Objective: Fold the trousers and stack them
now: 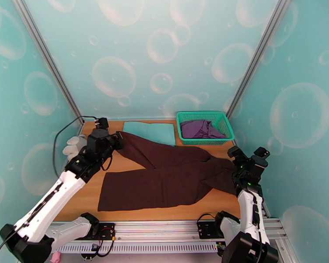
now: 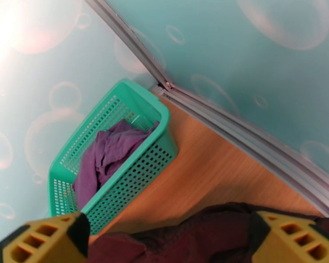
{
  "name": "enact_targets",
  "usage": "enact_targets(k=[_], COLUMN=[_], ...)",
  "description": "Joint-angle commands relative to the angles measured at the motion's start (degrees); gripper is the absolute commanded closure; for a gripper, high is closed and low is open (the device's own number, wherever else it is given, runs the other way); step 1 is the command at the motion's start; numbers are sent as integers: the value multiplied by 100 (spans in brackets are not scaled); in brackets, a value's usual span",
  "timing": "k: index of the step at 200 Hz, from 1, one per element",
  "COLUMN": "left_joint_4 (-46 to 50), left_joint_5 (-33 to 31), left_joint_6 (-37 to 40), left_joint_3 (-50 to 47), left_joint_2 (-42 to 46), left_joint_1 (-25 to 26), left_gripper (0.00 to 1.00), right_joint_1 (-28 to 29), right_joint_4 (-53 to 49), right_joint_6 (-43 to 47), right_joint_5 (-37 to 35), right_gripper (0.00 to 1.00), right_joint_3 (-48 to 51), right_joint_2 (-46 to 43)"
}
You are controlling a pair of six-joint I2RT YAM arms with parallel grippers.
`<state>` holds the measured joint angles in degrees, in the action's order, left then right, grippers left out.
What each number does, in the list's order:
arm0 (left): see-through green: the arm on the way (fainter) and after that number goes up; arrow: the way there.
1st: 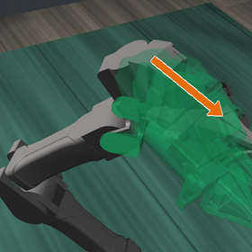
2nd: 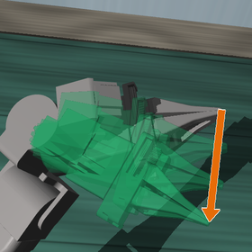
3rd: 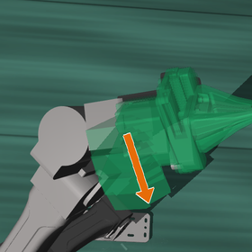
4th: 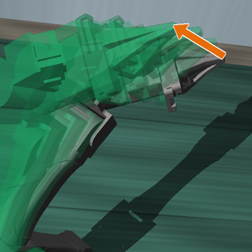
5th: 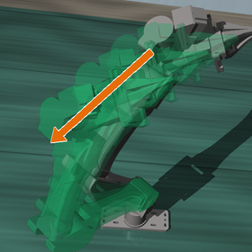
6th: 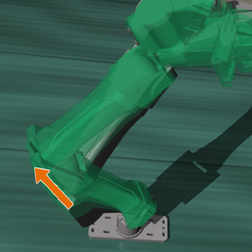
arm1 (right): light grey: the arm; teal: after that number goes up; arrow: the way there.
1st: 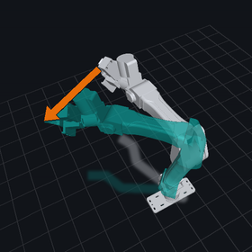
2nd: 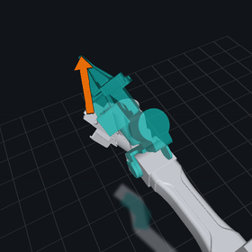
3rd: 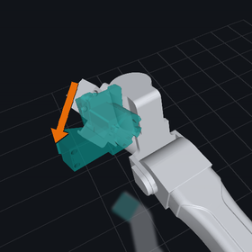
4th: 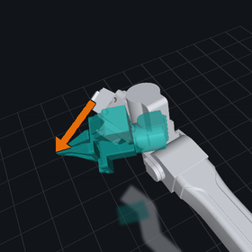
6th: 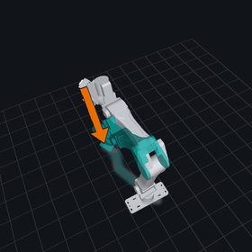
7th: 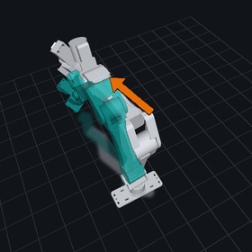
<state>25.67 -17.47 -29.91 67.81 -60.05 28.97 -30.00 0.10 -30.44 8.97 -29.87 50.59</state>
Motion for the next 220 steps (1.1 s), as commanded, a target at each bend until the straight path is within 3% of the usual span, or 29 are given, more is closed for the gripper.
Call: enact_targets(k=[1,17,30,47,63,77,134,184,220], left_joint_4=[-315,-906,-1687,-2842,-3360,-3335,-3560,-3443,-3379], left_joint_5=[-853,-1278,-1259,-580,189,393,218,44,-57], left_joint_6=[342,534,769,969,996,1005,1163,1159,1137], left_joint_3=[279,221,-47,-573,-760,-616,-674,-854,-945], left_joint_2=[456,768,1018,1283,1292,1131,960,890,868], left_joint_1=[-14,-16,-15,-15,-7,-10,3,3,1], left_gripper=[100,100,100,100,100,100,100,100,100], right_joint_1=[1,20,53,148,354,651,1664,2890,3452], right_joint_4=[214,264,298,321,255,195,-26,-783,-1537], right_joint_6=[-116,-137,-131,-88,-21,-7,-231,565,837], right_joint_5=[150,181,214,433,526,460,-67,-1092,-1539], right_gripper=[1,1,1,1,1,1,1,1,1], right_joint_3=[71,88,91,48,-48,-98,4,-606,-986], right_joint_2=[62,64,98,255,429,531,984,1839,2275])
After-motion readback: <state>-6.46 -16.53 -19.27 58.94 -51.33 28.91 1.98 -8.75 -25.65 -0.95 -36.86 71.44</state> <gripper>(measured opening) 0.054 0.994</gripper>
